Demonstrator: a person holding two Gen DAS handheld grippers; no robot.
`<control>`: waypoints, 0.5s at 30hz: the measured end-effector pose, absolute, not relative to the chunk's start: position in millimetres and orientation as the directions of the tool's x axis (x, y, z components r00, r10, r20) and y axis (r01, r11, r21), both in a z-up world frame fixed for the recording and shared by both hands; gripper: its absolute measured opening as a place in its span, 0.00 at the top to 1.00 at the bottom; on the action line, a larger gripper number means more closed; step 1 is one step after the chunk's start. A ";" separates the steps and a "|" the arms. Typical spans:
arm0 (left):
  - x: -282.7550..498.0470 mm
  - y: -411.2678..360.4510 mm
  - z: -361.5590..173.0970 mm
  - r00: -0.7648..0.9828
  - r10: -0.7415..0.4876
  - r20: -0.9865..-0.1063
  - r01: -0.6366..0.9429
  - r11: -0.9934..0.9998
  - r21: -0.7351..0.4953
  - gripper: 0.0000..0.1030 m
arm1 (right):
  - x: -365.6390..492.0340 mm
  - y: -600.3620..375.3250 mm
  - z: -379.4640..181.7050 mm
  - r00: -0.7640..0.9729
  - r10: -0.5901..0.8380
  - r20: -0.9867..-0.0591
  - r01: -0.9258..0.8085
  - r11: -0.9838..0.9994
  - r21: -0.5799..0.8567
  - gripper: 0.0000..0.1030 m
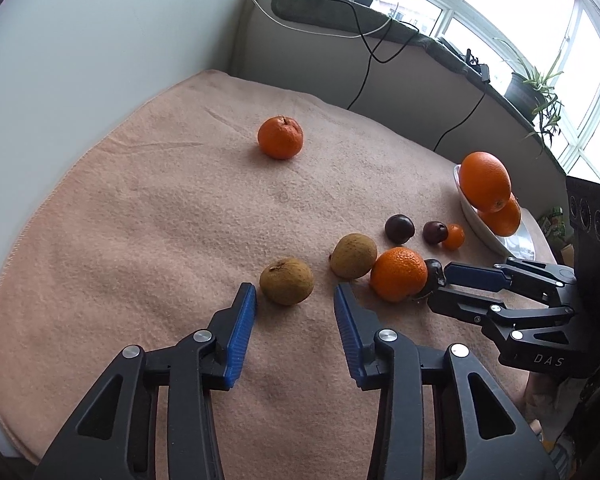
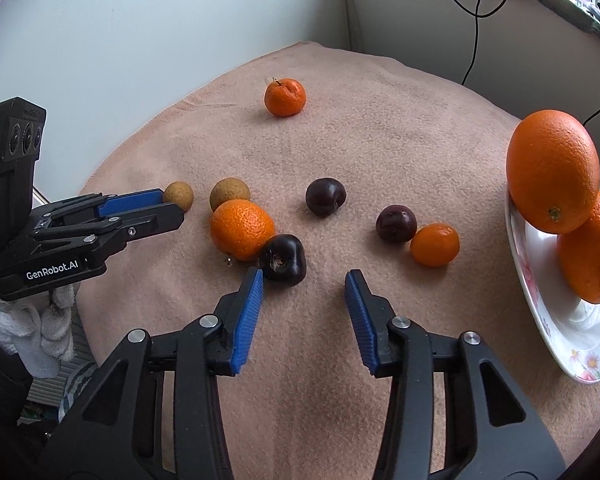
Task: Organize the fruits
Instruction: 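Grasp the dark cherry with the right tool and lift it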
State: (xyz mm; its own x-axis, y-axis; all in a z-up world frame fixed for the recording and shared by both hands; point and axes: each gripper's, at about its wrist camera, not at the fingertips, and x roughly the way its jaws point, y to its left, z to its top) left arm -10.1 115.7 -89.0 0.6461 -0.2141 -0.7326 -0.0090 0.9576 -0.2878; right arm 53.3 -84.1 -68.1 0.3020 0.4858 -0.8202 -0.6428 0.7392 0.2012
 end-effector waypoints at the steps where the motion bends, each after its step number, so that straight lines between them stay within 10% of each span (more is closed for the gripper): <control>1: -8.3 115.7 -89.2 0.646 -0.213 -0.733 -0.008 0.958 -0.286 0.63 | 53.5 -83.2 -67.6 0.304 0.485 -0.820 -0.644 0.739 0.199 0.56; 15: 1.4 117.4 -93.6 0.643 -0.217 -0.734 -0.005 0.958 -0.287 0.74 | 54.4 -70.7 -65.2 0.283 0.499 -0.819 -0.664 0.718 0.209 0.76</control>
State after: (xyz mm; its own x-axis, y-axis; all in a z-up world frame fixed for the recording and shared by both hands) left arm 1.4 117.4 -93.6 0.6429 -0.2173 -0.7345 -0.0046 0.9578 -0.2873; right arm 54.4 -70.7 -65.2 0.2826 0.4990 -0.8193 -0.6637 0.7183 0.2086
